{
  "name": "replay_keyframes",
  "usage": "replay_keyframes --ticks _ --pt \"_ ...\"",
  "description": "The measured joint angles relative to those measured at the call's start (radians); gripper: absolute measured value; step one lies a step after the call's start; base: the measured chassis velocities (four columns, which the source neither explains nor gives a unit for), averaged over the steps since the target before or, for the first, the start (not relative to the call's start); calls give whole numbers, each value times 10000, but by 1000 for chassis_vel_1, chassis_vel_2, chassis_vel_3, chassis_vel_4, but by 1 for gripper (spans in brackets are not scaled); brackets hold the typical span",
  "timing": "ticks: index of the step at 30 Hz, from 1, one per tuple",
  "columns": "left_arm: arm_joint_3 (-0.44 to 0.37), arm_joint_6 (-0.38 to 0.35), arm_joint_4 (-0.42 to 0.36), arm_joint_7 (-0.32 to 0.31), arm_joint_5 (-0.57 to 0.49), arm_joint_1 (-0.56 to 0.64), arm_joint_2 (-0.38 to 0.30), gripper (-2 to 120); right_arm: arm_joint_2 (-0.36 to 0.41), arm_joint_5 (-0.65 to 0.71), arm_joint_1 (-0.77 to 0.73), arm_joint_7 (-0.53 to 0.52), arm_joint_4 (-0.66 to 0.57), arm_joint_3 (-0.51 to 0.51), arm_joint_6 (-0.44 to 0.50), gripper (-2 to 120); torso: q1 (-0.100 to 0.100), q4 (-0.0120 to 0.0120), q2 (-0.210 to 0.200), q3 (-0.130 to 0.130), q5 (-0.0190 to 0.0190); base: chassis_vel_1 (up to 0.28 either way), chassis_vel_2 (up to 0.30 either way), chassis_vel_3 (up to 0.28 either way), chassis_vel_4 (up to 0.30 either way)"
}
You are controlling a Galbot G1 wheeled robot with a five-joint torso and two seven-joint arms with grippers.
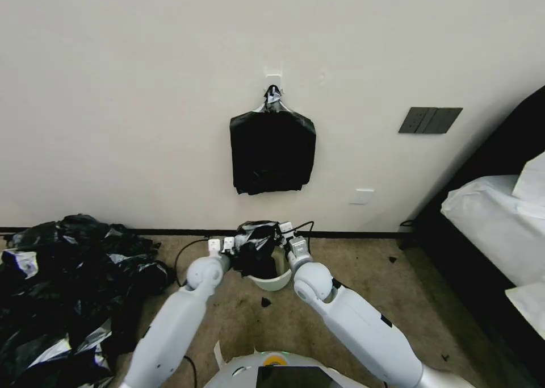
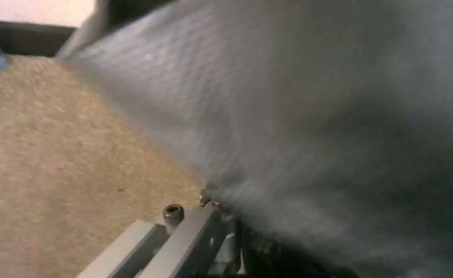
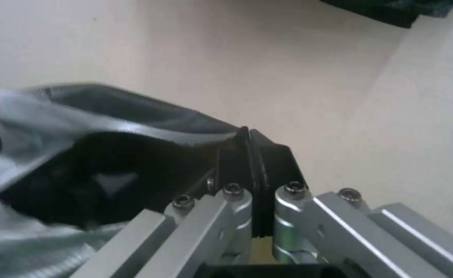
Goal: Place a trash bag onto the trash bin.
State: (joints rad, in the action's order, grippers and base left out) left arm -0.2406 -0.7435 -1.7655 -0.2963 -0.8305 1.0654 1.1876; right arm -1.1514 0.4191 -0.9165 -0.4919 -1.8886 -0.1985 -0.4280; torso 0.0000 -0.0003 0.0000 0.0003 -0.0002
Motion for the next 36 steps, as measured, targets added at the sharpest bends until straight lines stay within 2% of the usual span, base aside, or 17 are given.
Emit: replay_keyframes --ticks 3,5,7,10,13,14,17,18,19,20,23,24,25,27,30,36 --pt "-408 -6 -325 733 54 221 -528 1 64 -13 -193 -239 -196 -158 -91 0 0 5 0 0 0 0 0 0 0" --pt "-487 -6 -379 899 71 259 -636 1 93 -4 -254 -292 -297 -188 -132 0 0 4 0 -1 0 0 0 0 0" --pt "-706 2 -524 1442 202 371 -993 1 257 25 -478 -375 -681 -293 -202 7 0 3 0 -1 0 0 0 0 0" --pt "-773 6 -622 1744 312 413 -1193 1 380 27 -609 -377 -938 -349 -213 15 0 4 0 -1 0 0 0 0 0" --pt "-872 80 -886 2729 847 474 -1572 1 715 -107 -875 -195 -1565 -403 -153 30 0 2 0 -2 0 0 0 0 0" --pt "-872 80 -886 2729 847 474 -1572 1 715 -107 -875 -195 -1565 -403 -153 30 0 2 0 -2 0 0 0 0 0" --pt "-900 318 -1108 3257 1156 471 -1860 1 1043 -671 -1167 204 -2076 -356 69 43 0 2 0 -2 1 0 0 0 0" --pt "-900 318 -1108 3257 1156 471 -1860 1 1043 -671 -1167 204 -2076 -356 69 43 0 2 0 -2 1 0 0 0 0" --pt "-904 436 -1142 3378 1228 466 -1923 1 1156 -863 -1268 331 -2215 -342 156 46 0 1 0 -3 1 0 0 0 0" --pt "-906 683 -1211 3572 1407 461 -2045 1 1351 -1253 -1451 604 -2449 -314 361 55 0 0 0 -3 1 0 0 0 0" --pt "-901 877 -1252 3694 1554 469 -2126 1 1492 -1618 -1594 874 -2607 -278 583 61 0 1 0 -3 2 0 0 0 0" --pt "-869 1202 -1317 3892 1861 523 -2223 1 1623 -2099 -1730 1231 -2730 -234 885 65 -1 0 0 -3 2 0 0 0 0" --pt "-837 1413 -1371 4012 2069 575 -2277 1 1675 -2379 -1777 1444 -2765 -213 1057 73 -1 1 0 -3 2 0 0 0 0" --pt "-788 1640 -1453 4126 2354 647 -2332 1 1694 -2581 -1791 1614 -2768 -204 1186 76 0 2 0 -3 1 0 0 0 0" --pt "-537 2581 -1801 4260 3596 936 -2473 1 1615 -3089 -1735 2073 -2609 -236 1430 92 0 4 0 -3 2 0 0 0 0" --pt "-312 3720 -2256 4250 5305 1345 -2547 1 1384 -3620 -1545 2399 -2124 -386 1497 100 0 3 0 -3 2 0 0 0 0"
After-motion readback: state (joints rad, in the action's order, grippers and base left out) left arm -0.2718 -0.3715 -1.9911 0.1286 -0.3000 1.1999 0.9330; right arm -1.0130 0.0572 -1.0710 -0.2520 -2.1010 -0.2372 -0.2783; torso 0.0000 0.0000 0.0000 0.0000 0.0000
